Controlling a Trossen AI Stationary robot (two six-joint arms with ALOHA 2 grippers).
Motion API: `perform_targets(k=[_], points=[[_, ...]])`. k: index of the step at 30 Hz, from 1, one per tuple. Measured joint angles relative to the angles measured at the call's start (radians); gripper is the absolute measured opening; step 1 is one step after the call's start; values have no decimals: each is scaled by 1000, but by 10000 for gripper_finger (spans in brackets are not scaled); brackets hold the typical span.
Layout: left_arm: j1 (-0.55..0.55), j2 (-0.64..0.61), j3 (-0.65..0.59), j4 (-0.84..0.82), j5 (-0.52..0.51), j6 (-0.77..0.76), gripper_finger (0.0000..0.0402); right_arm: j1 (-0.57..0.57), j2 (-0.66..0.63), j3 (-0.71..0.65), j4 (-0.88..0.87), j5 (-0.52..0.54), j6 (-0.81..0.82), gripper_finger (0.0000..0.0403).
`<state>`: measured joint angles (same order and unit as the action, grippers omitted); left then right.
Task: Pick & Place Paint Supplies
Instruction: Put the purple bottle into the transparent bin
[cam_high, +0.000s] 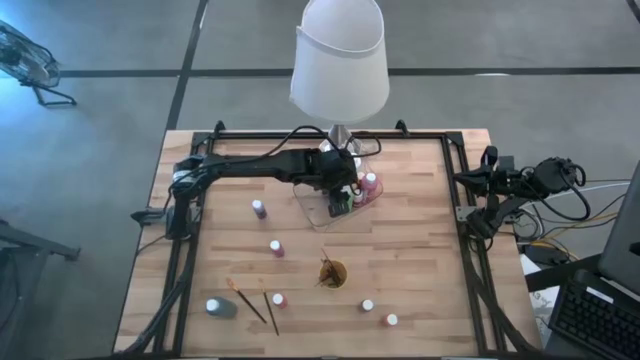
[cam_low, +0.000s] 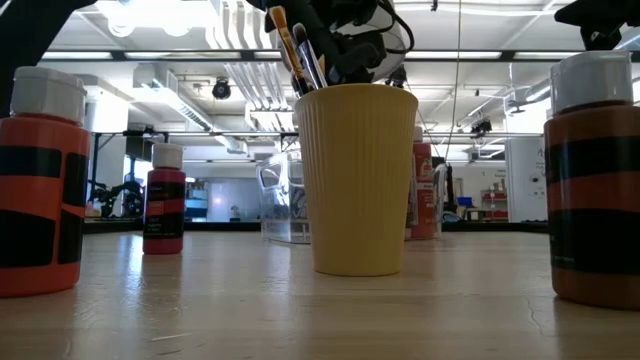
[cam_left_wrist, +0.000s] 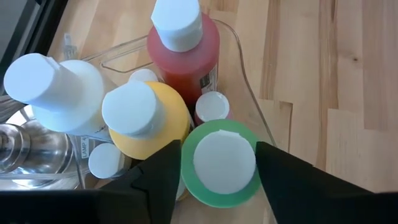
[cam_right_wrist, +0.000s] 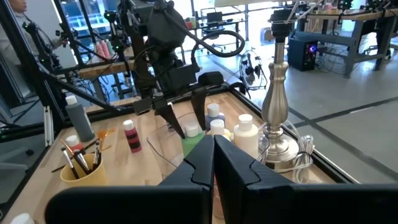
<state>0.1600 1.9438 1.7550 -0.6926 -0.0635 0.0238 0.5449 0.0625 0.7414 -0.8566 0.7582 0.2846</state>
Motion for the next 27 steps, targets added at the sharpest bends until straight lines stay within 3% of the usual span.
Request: perform_targets(k=[27], points=[[-25,-116,0,-75,-8,-31,215,0,0,0,0,0,0,8]])
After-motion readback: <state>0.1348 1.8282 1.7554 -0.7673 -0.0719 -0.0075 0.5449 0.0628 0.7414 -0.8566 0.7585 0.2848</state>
